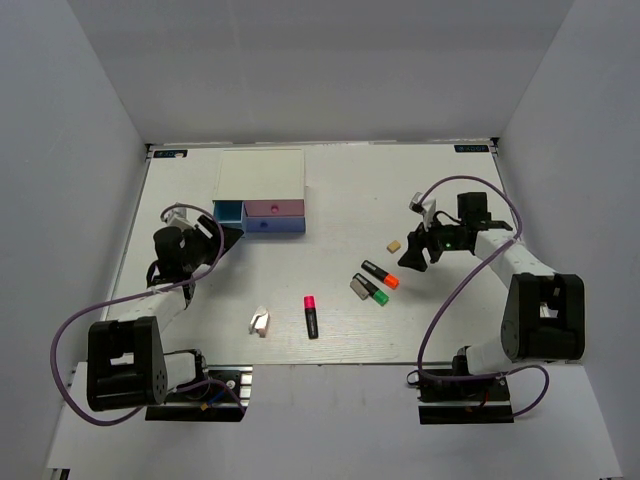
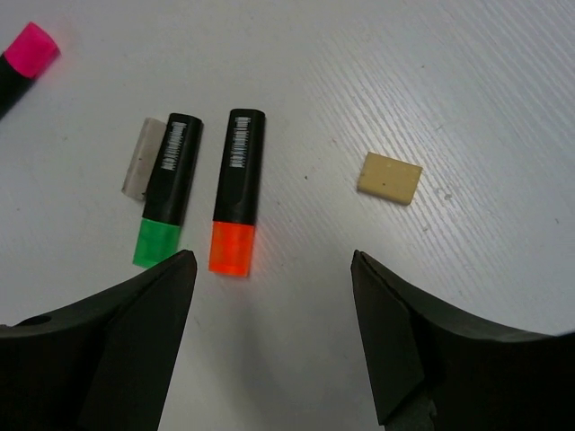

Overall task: Sort the stationery into containers
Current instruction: Open the drawer in the storage box, then pick up the stationery from the center of the board.

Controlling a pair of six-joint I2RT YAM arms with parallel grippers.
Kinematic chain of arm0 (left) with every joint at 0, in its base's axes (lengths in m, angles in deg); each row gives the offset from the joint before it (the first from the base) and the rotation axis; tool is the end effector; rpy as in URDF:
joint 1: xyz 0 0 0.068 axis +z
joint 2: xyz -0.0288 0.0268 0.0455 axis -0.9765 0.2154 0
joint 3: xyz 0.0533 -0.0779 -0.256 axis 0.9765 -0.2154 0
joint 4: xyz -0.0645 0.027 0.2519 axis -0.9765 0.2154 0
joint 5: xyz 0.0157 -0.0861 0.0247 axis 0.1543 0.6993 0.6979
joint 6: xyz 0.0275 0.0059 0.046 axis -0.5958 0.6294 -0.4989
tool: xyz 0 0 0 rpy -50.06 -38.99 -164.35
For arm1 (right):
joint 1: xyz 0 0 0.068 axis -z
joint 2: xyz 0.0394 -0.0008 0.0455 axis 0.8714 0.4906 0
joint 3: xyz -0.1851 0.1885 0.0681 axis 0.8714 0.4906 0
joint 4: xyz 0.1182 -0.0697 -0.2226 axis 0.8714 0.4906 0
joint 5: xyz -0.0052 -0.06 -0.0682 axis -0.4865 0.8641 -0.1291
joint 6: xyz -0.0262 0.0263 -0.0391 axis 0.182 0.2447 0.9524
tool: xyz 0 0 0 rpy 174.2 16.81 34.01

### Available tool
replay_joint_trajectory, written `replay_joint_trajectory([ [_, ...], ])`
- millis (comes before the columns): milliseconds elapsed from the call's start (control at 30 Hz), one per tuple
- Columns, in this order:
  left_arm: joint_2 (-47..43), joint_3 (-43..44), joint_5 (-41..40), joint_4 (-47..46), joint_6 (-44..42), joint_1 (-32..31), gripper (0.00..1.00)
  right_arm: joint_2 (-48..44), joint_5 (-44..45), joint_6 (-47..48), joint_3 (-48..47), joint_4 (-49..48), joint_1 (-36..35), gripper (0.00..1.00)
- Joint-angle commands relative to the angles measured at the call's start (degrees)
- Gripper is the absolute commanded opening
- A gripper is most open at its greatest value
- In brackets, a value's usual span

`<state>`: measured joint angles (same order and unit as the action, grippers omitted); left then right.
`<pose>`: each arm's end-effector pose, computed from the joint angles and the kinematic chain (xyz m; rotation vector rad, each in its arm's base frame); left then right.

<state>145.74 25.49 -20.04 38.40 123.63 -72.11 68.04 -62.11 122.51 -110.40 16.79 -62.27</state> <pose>0.2376 0.0071 0.1800 -0.5760 1.9774 -0.8726 0.2785 0.0335 0.2082 -1.0555 2.0272 0.6950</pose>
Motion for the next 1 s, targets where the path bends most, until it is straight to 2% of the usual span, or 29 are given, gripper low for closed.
replay_joint_trajectory([
  [0,-1.1,0.8,0.9,2.5,-1.5,0.2,0.76,2.4,4.3,0.7,-3.0,-2.8,-0.5,0.75],
  [67,-1.1,1.4,0.9,4.3,-2.7,0.2,0.8,3.7,4.9,4.9,-4.4,-3.4,-0.5,0.74],
  [100,-1.6,2.1,0.9,5.3,-2.7,0.2,0.81,4.9,4.9,11.8,-4.8,-3.2,-0.6,0.74],
  [167,-3.4,2.8,0.9,9.2,-5.1,0.2,0.81,6.7,4.5,17.6,-6.9,-1.0,-0.5,0.72],
  [200,-4.2,3.6,0.9,11.0,-5.6,0.2,0.82,8.1,4.6,25.9,-7.7,0.6,-0.5,0.72],
  [233,-5.3,3.6,0.3,12.6,-6.1,0.2,0.82,8.9,5.3,28.1,-9.9,1.1,-0.5,0.72],
  [333,-10.7,2.7,-0.8,17.7,-6.9,-0.4,0.86,12.9,5.2,39.6,-13.8,7.0,-0.5,0.74],
  [367,-12.0,1.6,-0.8,19.7,-6.9,-0.4,0.86,15.9,4.6,45.2,-16.3,13.3,-0.5,0.74],
  [467,-16.7,0.1,-0.8,25.0,-6.9,-0.4,0.86,20.9,4.5,55.7,-21.4,20.5,-0.5,0.74],
  [533,-18.4,0.1,-1.3,28.2,-6.9,-0.4,0.86,22.4,4.7,58.9,-23.6,24.4,-1.2,0.74],
  [800,-24.6,1.3,-2.5,44.1,-7.4,-0.4,0.86,29.0,8.0,61.5,-28.5,26.9,-3.9,0.72],
  [967,-25.2,2.9,-2.0,46.8,-6.2,-0.4,0.86,31.5,9.1,61.7,-30.6,27.4,-6.1,0.72],
])
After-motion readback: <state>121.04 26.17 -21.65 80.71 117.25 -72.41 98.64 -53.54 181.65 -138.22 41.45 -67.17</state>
